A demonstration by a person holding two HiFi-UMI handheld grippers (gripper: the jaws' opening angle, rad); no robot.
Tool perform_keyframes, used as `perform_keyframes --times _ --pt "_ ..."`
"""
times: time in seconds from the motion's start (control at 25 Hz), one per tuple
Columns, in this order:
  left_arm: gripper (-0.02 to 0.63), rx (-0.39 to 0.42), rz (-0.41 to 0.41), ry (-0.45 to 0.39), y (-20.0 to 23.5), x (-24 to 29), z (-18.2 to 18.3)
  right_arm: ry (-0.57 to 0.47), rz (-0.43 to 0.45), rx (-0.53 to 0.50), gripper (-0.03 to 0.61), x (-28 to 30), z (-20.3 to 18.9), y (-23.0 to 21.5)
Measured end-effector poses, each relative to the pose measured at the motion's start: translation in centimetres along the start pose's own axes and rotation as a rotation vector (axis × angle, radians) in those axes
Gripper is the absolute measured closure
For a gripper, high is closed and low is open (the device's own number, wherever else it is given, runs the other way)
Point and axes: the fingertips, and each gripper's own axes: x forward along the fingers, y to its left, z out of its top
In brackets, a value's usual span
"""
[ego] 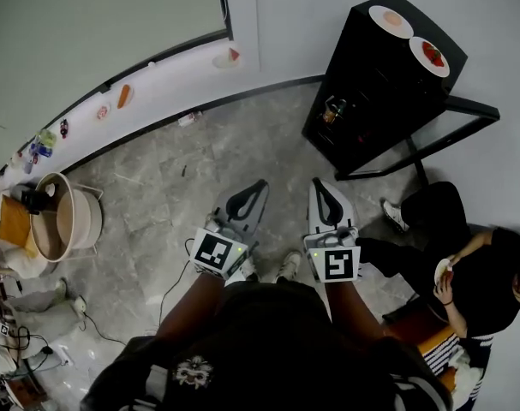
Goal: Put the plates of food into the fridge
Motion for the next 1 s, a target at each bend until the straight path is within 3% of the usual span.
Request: perform_keyframes --times 0.36,0.56,1.0 --pt "0.581 -0.020 -0.135 0.020 1.1 -0.9 0.5 0.023 -0.111 0.039 0.555 -0.6 -0.2 1.0" --pt "0.581 0.006 -0.222 0.022 1.0 -1.5 1.4 0.046 -0.156 -0.028 0.554 -1.2 -0.2 2.1" --pt "0.581 -0.008 -0.217 0.027 3.2 -0.7 1.4 0.006 -0.170 -0.032 0.555 0.7 1.8 2.5"
